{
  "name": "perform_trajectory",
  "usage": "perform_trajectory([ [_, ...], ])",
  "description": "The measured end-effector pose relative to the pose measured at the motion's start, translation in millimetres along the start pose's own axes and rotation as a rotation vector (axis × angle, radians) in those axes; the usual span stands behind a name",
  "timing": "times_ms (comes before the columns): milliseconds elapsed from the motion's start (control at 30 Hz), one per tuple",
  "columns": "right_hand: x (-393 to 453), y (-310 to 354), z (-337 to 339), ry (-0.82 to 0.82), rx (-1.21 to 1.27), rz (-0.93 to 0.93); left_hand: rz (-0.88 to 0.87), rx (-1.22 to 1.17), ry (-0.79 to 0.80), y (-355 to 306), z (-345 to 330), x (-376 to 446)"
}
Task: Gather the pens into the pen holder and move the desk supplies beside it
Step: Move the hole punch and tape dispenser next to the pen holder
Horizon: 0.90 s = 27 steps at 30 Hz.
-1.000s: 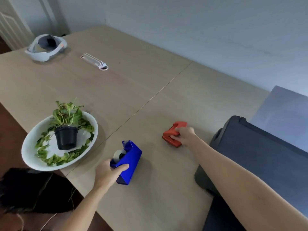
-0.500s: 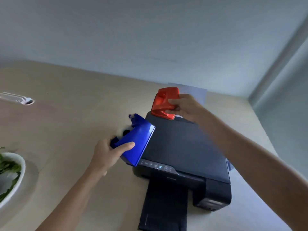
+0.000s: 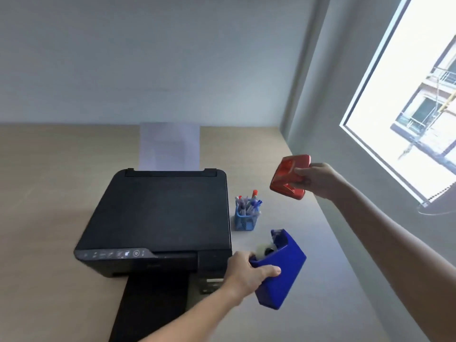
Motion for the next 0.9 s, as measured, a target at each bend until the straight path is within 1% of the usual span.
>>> perform_trajectory([
  [100,15.8,-29.5,35.6,-0.067,-0.052,-0.065,0.073,0.056,-0.064,13.4,-34.8,21.1],
  [233,43.5,-78.1,60.8,-0.099,-0.134,-0.167,0.161,0.077,-0.268,28.5,-46.2,49.9],
  [333,64.8,-112.1,63.5,-0.061,-0.197,-0.226,0.174,0.100,-0.396,36.1,-44.3,71.9],
  [467,91.8,-152.2,53.6,-0.006,-0.315,-0.271,0.178,0.194,-0.501,47.5,-39.7,86.1],
  [567,108.7,-175.0,42.2,0.038,-0.385,-0.308,0.192,0.336,-0.470,53.6,-48.3,91.1],
  [633,117.9,-185.7,35.7,0.053,-0.427,-0.331,0.210,0.388,-0.446,52.7,-55.8,95.8],
  [767,126.2,-194.3,27.9,0.072,-0.479,-0.339,0.313,0.376,-0.446,46.7,-62.9,112.2],
  [900,132.7,-197.3,27.0,0.064,-0.497,-0.331,0.365,0.385,-0.417,47.8,-68.1,124.3],
])
Point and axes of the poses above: each hand's wrist, its own x-axis towards the middle knuckle, its own z-axis out of the back of the hand, y = z × x, the point moved 4 cm from there along x, towards the middle knuckle
